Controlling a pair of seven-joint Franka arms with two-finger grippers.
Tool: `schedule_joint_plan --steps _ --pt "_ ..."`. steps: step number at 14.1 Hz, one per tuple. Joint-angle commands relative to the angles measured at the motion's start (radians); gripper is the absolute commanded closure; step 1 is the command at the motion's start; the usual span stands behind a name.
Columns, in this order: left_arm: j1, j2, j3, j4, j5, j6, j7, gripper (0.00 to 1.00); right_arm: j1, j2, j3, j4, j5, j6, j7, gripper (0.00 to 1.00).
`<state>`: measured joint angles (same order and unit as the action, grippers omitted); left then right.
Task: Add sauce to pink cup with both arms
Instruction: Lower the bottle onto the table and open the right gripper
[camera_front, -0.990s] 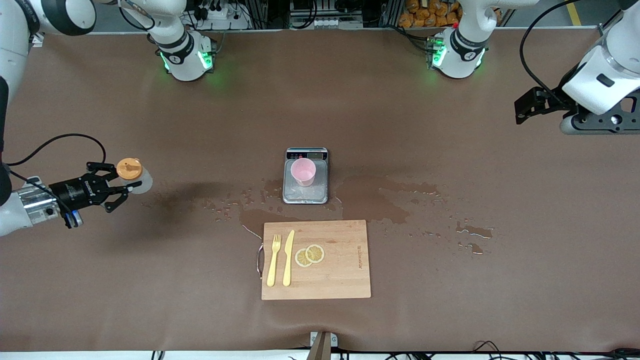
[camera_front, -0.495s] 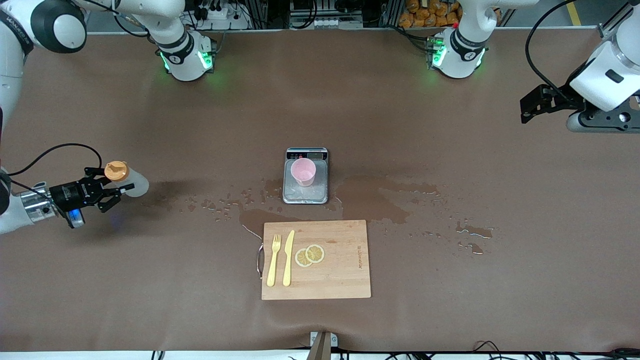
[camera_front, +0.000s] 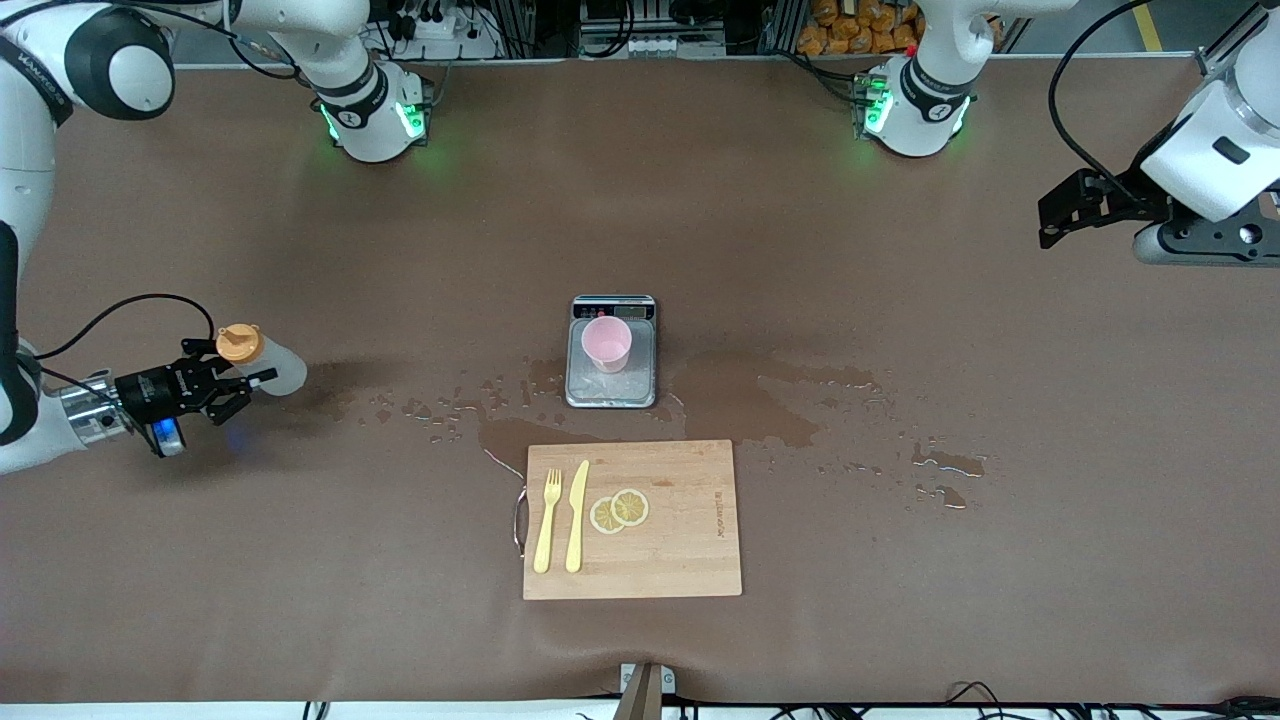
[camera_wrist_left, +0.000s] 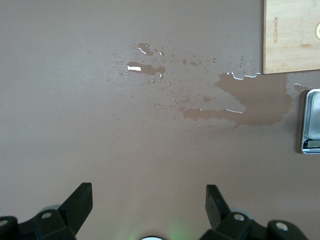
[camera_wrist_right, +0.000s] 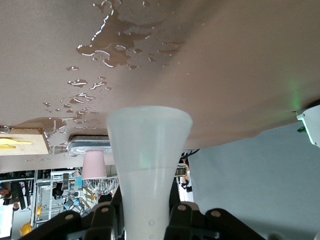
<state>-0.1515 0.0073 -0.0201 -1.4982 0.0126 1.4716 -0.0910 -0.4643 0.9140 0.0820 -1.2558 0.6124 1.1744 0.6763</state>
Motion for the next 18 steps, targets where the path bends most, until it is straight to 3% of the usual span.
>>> schedule_joint_plan --steps 1,16,17,18 --pt "0.004 -0.001 0.003 0.013 -0.025 0.021 0.011 0.00 -0.031 0.020 0.018 0.003 0.024 -0.004 -0.018 0.74" --pt "0.006 -0.003 0.005 0.013 -0.043 0.021 0.010 0.00 -0.100 0.149 0.009 0.001 -0.016 0.048 -0.236 0.67" --pt "0.004 -0.003 0.005 0.013 -0.043 0.021 0.008 0.00 -0.100 0.149 0.009 0.003 -0.014 0.048 -0.238 0.48" --pt "0.004 -0.003 0.005 0.013 -0.042 0.021 0.008 0.00 -0.102 0.149 0.009 0.003 -0.014 0.048 -0.236 0.18"
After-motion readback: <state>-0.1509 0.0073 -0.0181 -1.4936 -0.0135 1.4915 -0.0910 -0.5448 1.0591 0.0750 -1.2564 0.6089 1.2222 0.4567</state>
